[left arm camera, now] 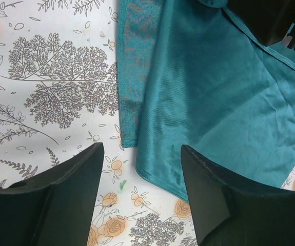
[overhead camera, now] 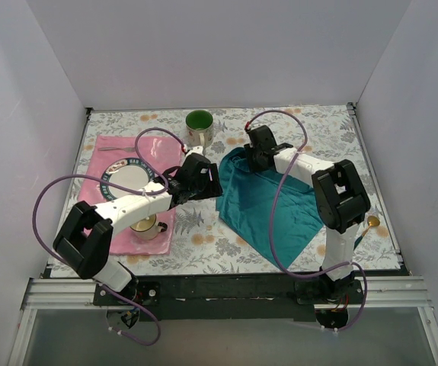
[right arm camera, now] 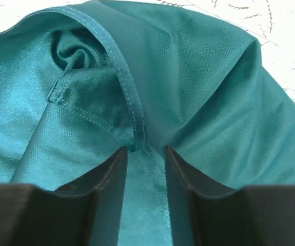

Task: Fold the napkin, place the utensils inside, and roll it up
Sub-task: Flatten the napkin out

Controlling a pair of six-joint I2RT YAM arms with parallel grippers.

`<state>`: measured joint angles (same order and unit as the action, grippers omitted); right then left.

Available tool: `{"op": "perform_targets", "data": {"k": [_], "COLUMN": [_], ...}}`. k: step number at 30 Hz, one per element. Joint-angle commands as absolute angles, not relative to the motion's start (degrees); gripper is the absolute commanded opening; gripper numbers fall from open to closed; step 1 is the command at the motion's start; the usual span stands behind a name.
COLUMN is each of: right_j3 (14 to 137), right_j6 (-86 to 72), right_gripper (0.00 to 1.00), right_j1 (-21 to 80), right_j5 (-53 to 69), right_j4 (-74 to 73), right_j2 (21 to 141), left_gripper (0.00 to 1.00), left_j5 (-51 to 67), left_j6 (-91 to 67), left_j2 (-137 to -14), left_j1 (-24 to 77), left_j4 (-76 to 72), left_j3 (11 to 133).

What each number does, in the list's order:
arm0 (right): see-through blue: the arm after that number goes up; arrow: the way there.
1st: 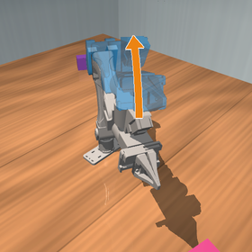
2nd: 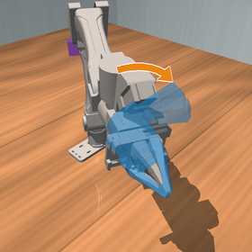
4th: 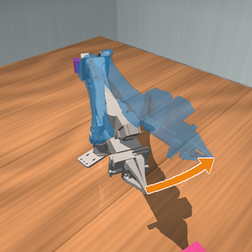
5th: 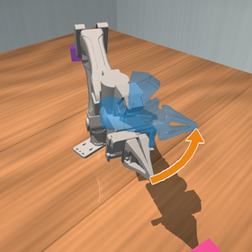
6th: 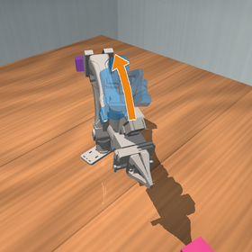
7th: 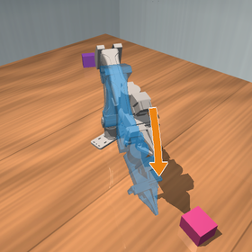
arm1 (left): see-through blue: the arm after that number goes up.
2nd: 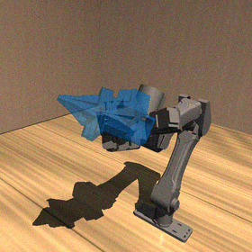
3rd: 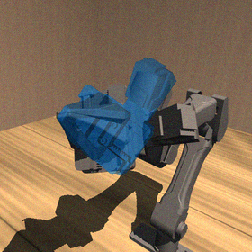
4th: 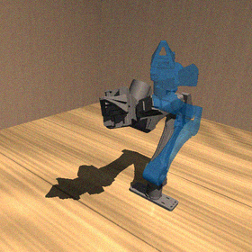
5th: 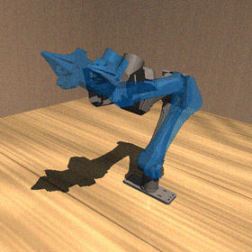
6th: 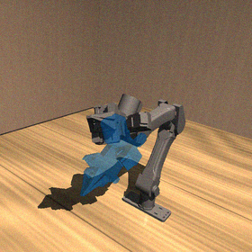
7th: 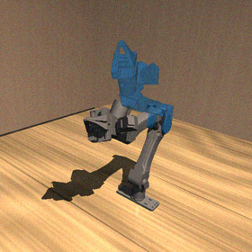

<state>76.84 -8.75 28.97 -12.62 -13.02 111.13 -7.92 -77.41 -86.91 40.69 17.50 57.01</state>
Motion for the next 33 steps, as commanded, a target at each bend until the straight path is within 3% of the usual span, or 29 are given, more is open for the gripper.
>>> {"op": "perform_targets", "data": {"k": [1,4,8,12,15,16,19,22,27,33], "right_j3": [80.07,83.31,89.99,98.51,104.66,107.64,119.86,118.5,92.8,75.6], "right_j6": [-6.16,-1.6,7.98,15.36,18.89,18.29,12.16,6.78,-1.58,-6.84], "right_gripper": [0.37,0.02,0.01,0.01,0.35,0.64,0.81,0.82,0.76,0.61], "right_j1": [29.0,29.0,28.04,25.85,25.66,25.49,24.61,24.08,24.08,24.17], "right_j5": [-16.34,-23.09,-35.4,-33.23,-30.68,-30.33,-28.92,-27.52,-20.06,-8.0], "right_j4": [-9.14,-8.7,-2.94,2.54,2.39,-0.41,-16.63,-25.98,-24.88,-22.76], "right_j2": [111.79,113.64,117.41,123.55,128.12,129.45,133.15,129.57,110.88,94.69], "left_gripper": [0.62,0.63,0.59,0.56,0.57,0.59,0.66,0.67,0.61,0.47], "left_j5": [-9.41,-8.88,-6.95,-3.26,-2.55,-1.94,-2.9,-3.86,-5.09,-6.42], "left_j6": [-76.99,-76.64,-76.46,-77.69,-77.78,-77.09,-76.55,-75.5,-73.92,-73.57], "left_j2": [-88.5,-90.26,-92.46,-92.9,-93.07,-93.34,-96.67,-100.36,-105.45,-107.14], "left_j1": [40.34,40.34,40.25,40.25,40.25,40.25,40.25,40.25,40.17,40.17], "left_j4": [16.35,16.09,16.0,14.77,14.59,14.42,17.12,18.89,19.25,18.37], "left_j3": [58.45,59.15,59.85,59.24,59.68,59.94,63.1,65.47,67.49,67.41]}}
